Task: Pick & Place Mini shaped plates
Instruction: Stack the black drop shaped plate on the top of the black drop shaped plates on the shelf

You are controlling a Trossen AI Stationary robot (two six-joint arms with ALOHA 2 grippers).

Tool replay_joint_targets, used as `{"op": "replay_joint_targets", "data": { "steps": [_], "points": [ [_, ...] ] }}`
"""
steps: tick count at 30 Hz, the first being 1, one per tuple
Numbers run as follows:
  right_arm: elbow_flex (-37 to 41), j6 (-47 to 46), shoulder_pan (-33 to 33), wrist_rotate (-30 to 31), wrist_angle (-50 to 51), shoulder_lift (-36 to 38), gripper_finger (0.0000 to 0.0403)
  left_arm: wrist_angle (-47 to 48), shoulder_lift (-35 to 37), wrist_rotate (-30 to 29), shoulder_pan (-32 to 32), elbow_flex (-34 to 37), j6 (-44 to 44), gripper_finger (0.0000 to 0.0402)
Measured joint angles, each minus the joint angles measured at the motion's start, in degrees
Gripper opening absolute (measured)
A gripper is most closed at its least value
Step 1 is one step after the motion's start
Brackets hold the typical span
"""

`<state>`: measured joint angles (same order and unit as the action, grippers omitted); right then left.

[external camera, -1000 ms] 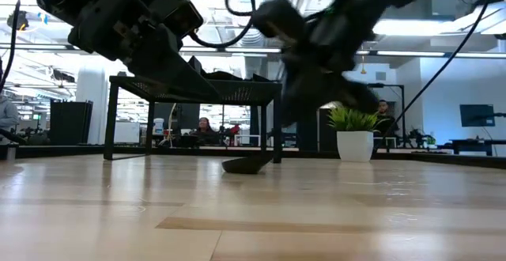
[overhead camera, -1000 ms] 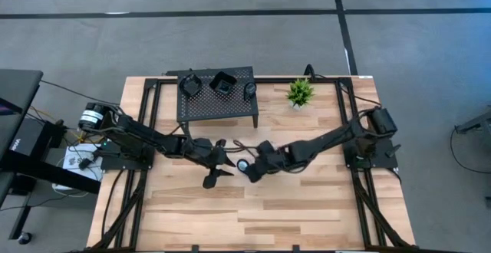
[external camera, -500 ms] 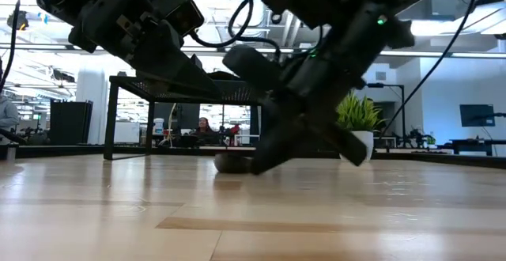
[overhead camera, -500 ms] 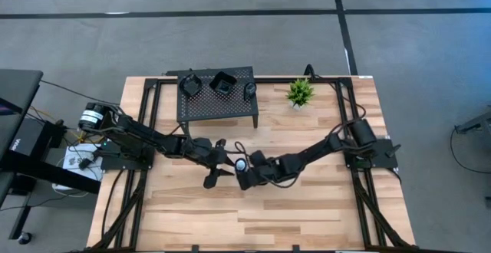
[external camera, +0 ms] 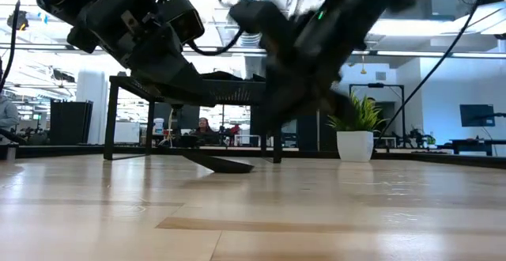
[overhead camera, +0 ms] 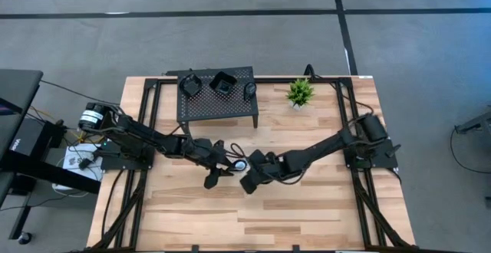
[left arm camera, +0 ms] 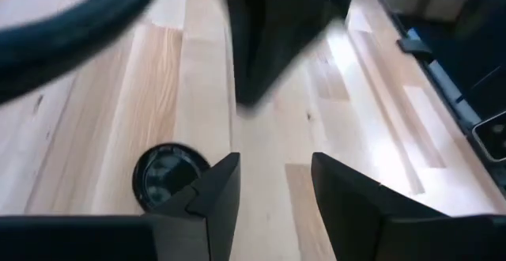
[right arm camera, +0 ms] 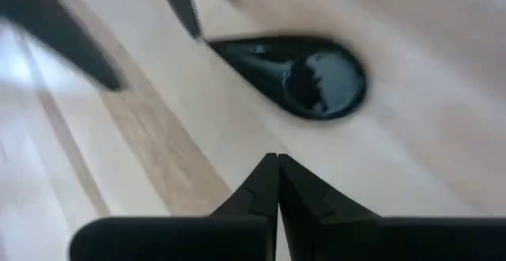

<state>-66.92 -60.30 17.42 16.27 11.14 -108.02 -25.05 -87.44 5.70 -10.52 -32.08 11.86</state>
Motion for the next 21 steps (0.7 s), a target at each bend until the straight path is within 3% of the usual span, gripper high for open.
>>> {"op": "replay_joint_targets", "data": {
  "steps": [7,12,13,21],
  "points": [
    [-0.1,5.4,7.5,18.6,16.6,15.6,0.0002,0.1,-3.7,-2.6,0.0,-0.4,-4.8,0.0159],
    [2.5,6.0,16.2,43.5,22.6,24.6,0.0001,0.1,-7.4,-6.5,0.0,-1.8,-6.0,0.0159],
    [3.2,5.7,17.7,46.3,23.3,26.1,0.0001,0.0,-7.6,-6.9,0.0,-1.8,-6.0,0.0159],
    [10.1,-4.0,24.2,53.0,24.2,31.5,0.0001,0.7,-9.6,-5.6,-0.9,-1.8,-4.1,0.0159]
  ]
}}
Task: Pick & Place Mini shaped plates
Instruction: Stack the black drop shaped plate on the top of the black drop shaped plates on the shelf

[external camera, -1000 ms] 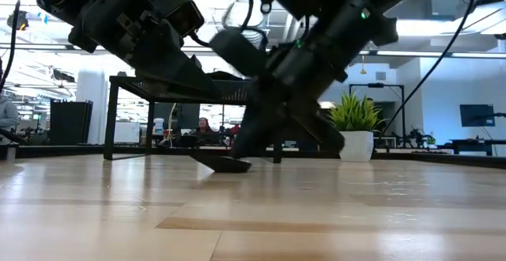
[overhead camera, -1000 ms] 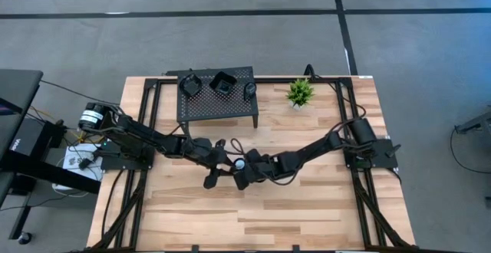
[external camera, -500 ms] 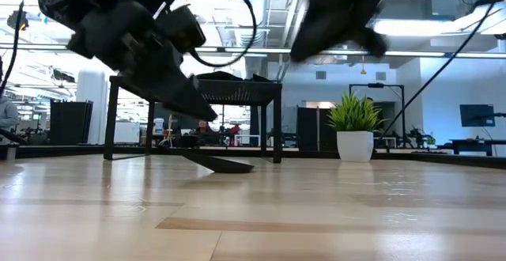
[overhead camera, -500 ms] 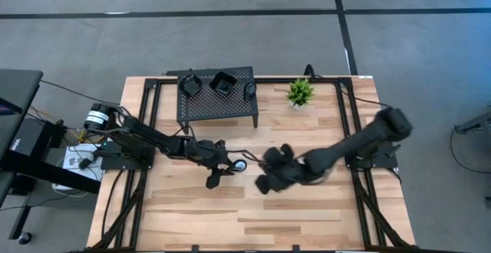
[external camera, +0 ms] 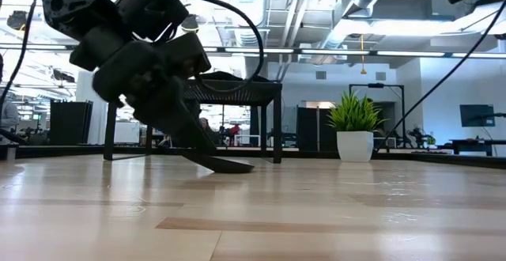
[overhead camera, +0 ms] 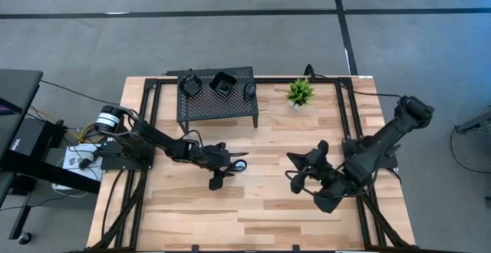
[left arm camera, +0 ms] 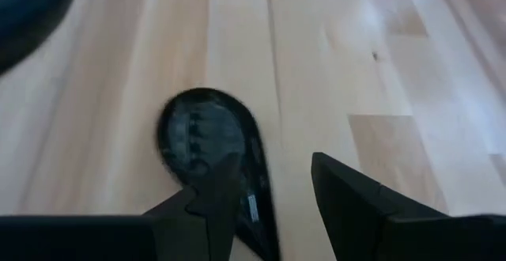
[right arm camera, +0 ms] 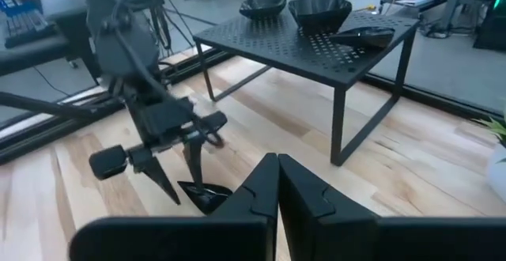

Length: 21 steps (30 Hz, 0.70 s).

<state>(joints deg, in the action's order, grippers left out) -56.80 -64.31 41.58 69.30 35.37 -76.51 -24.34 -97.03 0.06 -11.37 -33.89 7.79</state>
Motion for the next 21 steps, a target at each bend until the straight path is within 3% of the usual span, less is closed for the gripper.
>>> {"op": "replay_joint_targets", "data": {
  "steps": [9,13,17,21],
  "points": [
    [0.1,0.2,-1.8,-0.1,-0.9,0.4,0.0001,-0.2,-1.9,-1.3,-0.7,0.0,0.1,0.0148],
    [0.1,0.3,-2.4,-0.2,-1.1,0.4,0.0001,-0.2,-1.8,-3.1,-0.7,0.0,0.3,0.0099],
    [0.1,0.3,-2.4,-0.2,-1.1,0.4,0.0001,-0.2,-1.8,-4.7,-0.4,-0.2,2.5,0.0024],
    [0.1,0.4,-2.4,-0.3,-1.1,0.4,0.0001,-0.6,-1.7,-4.8,-0.1,-1.6,3.4,0.0009]
  ]
}}
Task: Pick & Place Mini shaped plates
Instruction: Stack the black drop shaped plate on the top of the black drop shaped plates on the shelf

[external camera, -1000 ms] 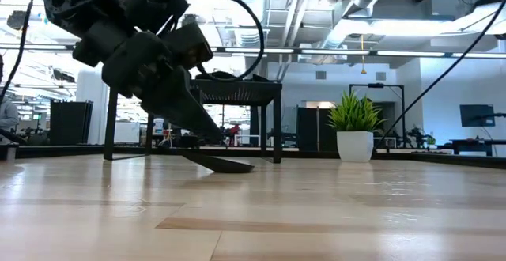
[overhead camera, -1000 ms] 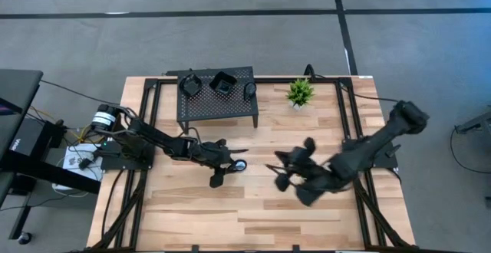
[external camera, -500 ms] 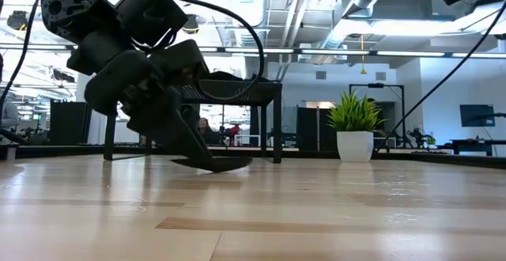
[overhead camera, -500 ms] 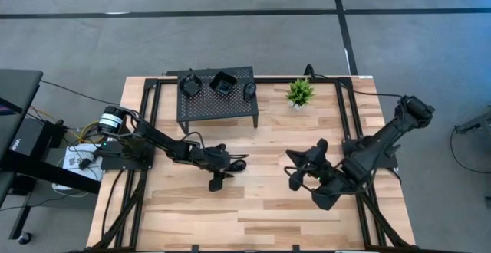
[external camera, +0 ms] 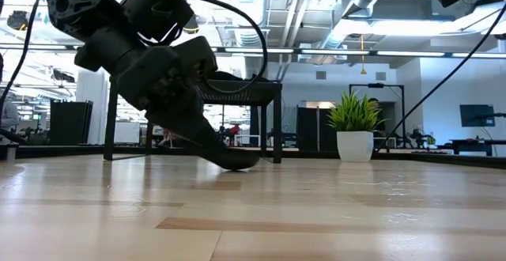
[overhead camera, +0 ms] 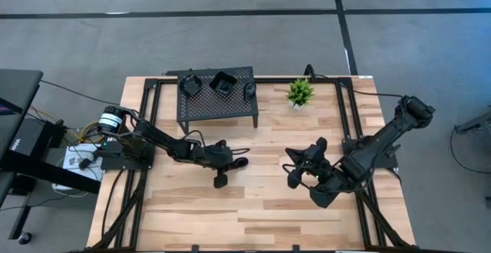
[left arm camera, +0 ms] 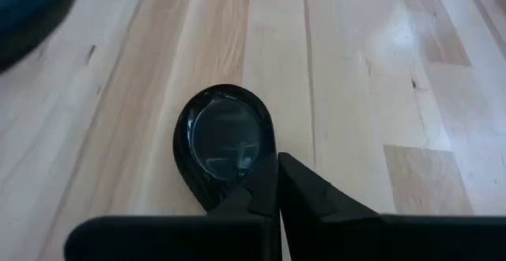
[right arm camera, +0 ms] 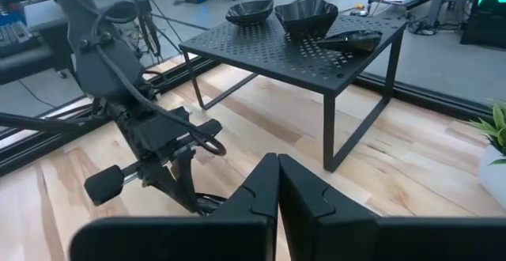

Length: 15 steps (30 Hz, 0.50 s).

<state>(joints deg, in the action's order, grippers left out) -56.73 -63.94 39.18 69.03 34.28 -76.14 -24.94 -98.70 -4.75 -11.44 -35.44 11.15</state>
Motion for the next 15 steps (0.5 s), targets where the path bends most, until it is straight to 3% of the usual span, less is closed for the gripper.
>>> {"op": "replay_joint_targets", "data": {
  "steps": [7,15],
  "points": [
    [0.0,1.5,0.0,-0.2,0.0,0.0,0.0001,0.6,0.0,-0.1,0.0,-0.7,3.1,0.0007],
    [0.0,1.5,0.0,-0.2,-0.5,0.0,0.0001,0.5,0.2,-4.3,0.0,-6.9,6.8,0.0004]
  ]
}}
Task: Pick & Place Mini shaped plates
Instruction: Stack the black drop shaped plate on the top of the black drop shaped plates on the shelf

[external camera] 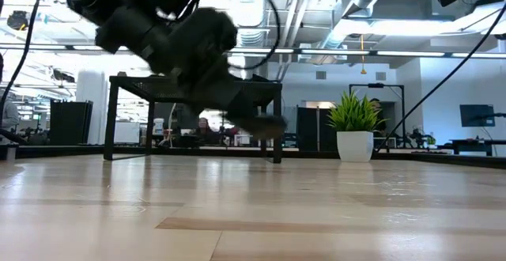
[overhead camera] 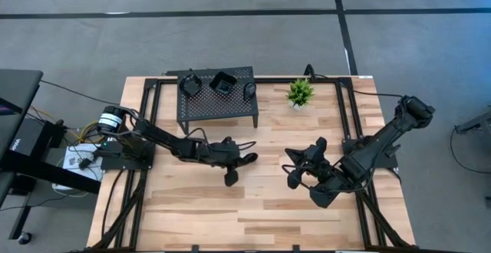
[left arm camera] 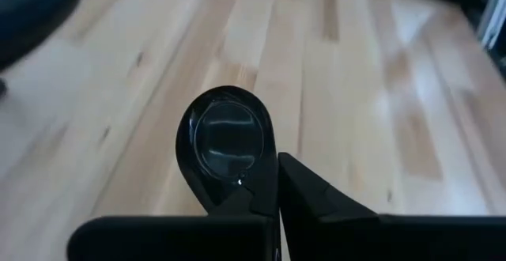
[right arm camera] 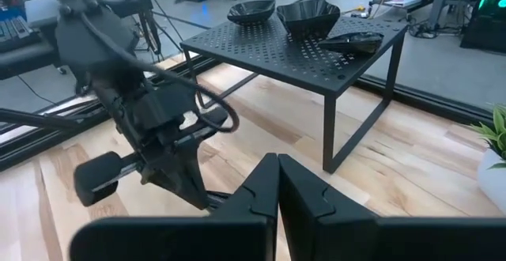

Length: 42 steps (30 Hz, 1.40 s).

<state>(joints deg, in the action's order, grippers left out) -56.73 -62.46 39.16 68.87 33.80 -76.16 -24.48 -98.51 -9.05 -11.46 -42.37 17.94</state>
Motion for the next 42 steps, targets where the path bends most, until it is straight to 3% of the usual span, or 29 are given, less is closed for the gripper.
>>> {"op": "replay_joint_targets", "data": {
  "steps": [4,12,19,23,42],
  "points": [
    [0.0,0.0,0.0,0.0,-0.1,0.0,0.0001,2.3,1.8,-2.2,0.0,-4.1,-2.9,0.0004],
    [0.0,0.0,0.0,0.0,-1.0,0.1,0.0001,10.4,10.3,-16.7,3.3,-15.9,-15.1,0.0004],
    [0.0,0.0,0.3,-0.8,-1.4,0.2,0.0001,12.8,16.1,-16.0,15.3,-18.1,-11.6,0.0005],
    [0.0,0.0,0.3,-1.4,-1.3,0.2,0.0001,13.3,15.0,-15.0,20.6,-18.0,-5.9,0.0006],
    [-1.6,5.8,-1.4,-1.5,-1.7,0.2,0.0001,9.5,5.6,-18.6,22.3,-17.9,-3.5,0.0007]
  ]
}}
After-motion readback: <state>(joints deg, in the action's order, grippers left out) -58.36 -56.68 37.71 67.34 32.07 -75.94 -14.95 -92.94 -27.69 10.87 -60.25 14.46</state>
